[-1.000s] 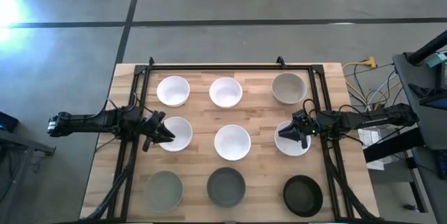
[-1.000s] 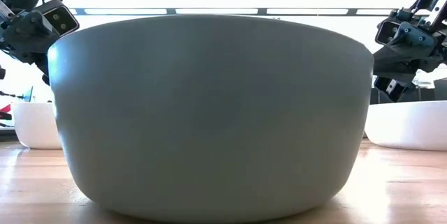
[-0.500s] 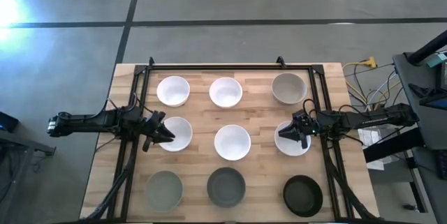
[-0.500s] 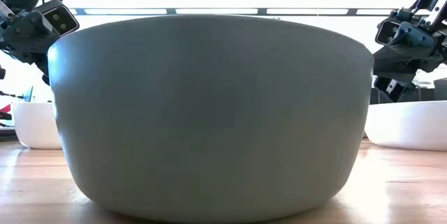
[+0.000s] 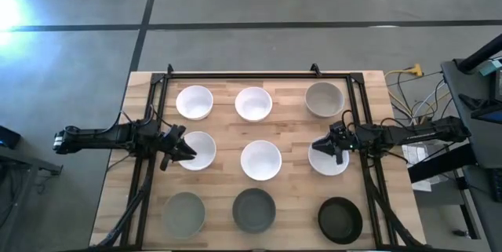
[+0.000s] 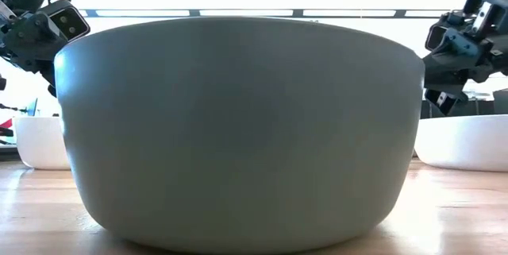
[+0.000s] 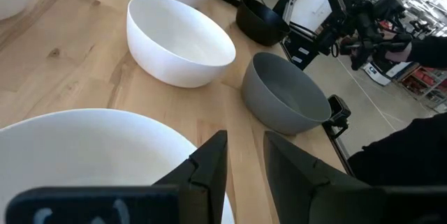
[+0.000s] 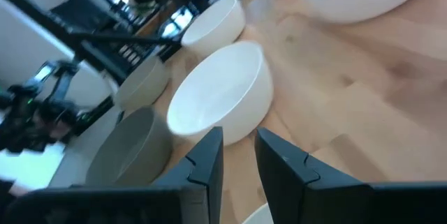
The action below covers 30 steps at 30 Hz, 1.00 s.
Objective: Nest bowls inside each other
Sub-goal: Stack the light gray bowl on top of the white bowl
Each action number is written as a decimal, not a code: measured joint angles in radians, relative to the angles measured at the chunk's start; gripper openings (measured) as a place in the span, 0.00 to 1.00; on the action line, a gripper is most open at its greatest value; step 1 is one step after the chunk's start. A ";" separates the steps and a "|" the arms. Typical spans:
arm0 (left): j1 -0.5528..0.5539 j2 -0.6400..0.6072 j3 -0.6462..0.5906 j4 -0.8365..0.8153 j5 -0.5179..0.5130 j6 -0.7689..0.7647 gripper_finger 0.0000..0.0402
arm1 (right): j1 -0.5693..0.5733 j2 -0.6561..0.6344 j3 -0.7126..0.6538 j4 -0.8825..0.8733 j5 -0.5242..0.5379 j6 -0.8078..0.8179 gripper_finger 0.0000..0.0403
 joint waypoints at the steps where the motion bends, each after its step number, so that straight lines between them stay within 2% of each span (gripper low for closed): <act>1: 0.000 0.000 0.000 0.000 0.000 0.000 0.20 | 0.000 0.000 0.000 0.000 0.007 0.000 0.20; 30: 0.000 0.000 -0.003 0.042 -0.005 0.000 0.20 | 0.000 0.000 0.000 0.001 0.015 0.000 0.20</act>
